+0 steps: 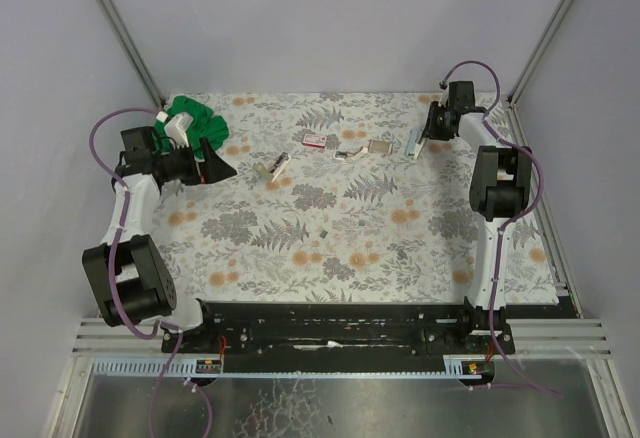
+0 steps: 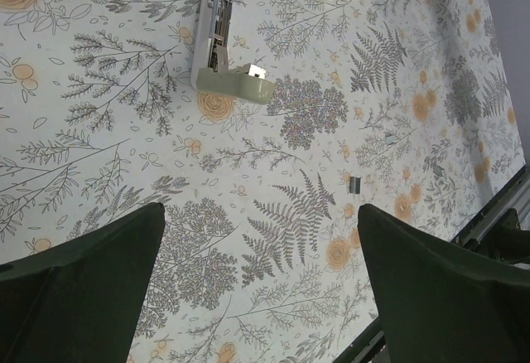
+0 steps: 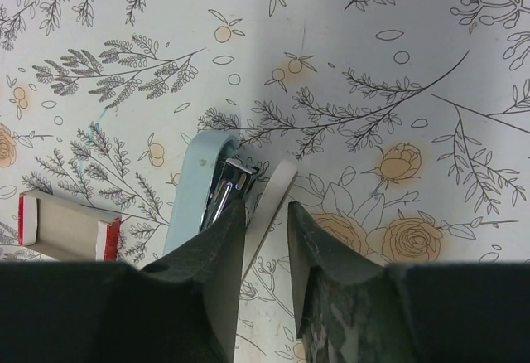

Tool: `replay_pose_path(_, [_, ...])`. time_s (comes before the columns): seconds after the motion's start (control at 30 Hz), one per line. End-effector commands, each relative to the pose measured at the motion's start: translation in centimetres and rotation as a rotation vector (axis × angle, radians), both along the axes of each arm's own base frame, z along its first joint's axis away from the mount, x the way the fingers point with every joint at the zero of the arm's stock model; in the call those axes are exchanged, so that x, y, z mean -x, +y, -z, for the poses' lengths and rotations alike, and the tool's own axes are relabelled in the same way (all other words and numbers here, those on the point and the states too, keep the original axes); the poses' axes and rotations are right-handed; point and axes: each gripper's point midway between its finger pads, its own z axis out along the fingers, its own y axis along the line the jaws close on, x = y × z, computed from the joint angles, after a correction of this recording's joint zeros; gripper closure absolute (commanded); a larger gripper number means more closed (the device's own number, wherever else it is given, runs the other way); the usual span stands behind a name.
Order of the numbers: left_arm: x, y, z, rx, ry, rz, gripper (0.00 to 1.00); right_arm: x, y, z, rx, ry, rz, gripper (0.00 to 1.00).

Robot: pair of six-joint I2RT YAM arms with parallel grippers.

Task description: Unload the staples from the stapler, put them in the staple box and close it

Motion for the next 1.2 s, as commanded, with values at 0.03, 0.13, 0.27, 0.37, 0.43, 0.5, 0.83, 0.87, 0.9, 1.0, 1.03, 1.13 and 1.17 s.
replay_pose_path(0.03, [-0.6, 0.7, -1.7, -0.042, -0.083, -0.029, 0.00, -0.1, -0.2, 0.6, 0.021, 0.029, 0.014, 0.72])
replay_pose_path(0.13, [-1.3, 1.6, -2.7, -0.089, -0.122, -0.079, 0.00, 0.3, 0.0, 0.9, 0.011, 0.047, 0.009, 0.76])
replay_pose_path(0.27, [-2.1, 2.2, -4.3, -0.151, -0.172, -0.137, 0.00, 0.9, 0.2, 1.0, -0.003, 0.061, 0.004, 0.83])
replay_pose_path(0.37, [-3.0, 1.7, -5.2, -0.214, -0.200, -0.157, 0.00, 1.3, 0.1, 1.2, 0.006, 0.071, 0.005, 0.85])
replay_pose_path(0.43, [-3.5, 0.7, -6.0, -0.258, -0.226, -0.155, 0.00, 1.4, -0.2, 1.5, 0.026, 0.078, 0.003, 0.77])
replay_pose_path(0.5, [-4.1, -0.6, -7.0, -0.286, -0.258, -0.138, 0.00, 1.5, -0.4, 1.9, 0.041, 0.083, -0.004, 0.77])
replay_pose_path(0.83, [-6.4, -9.9, -10.8, -0.330, -0.314, 0.052, 0.00, 1.6, 0.1, 1.3, 0.014, 0.077, -0.034, 1.00])
replay_pose_path(0.87, [-6.6, -11.2, -11.0, -0.324, -0.315, 0.074, 0.00, 1.4, 0.2, 0.2, 0.015, 0.052, -0.038, 1.00])
replay_pose_path(0.9, [-6.8, -12.3, -11.3, -0.314, -0.319, 0.091, 0.00, 1.3, 0.3, -0.8, 0.011, 0.023, -0.044, 1.00])
replay_pose_path(1.0, [-7.1, -16.3, -12.3, -0.255, -0.315, 0.145, 0.00, 1.2, 0.9, -4.4, -0.010, -0.084, -0.066, 1.00])
replay_pose_path(1.03, [-7.2, -17.5, -12.4, -0.231, -0.304, 0.162, 0.00, 1.3, 1.1, -5.8, -0.019, -0.123, -0.071, 1.00])
replay_pose_path(1.13, [-7.5, -20.9, -12.5, -0.167, -0.269, 0.205, 0.00, 2.0, 1.8, -9.4, -0.043, -0.235, -0.088, 1.00])
replay_pose_path(1.17, [-7.5, -22.0, -12.3, -0.142, -0.249, 0.216, 0.00, 2.4, 1.9, -10.4, -0.049, -0.264, -0.093, 1.00])
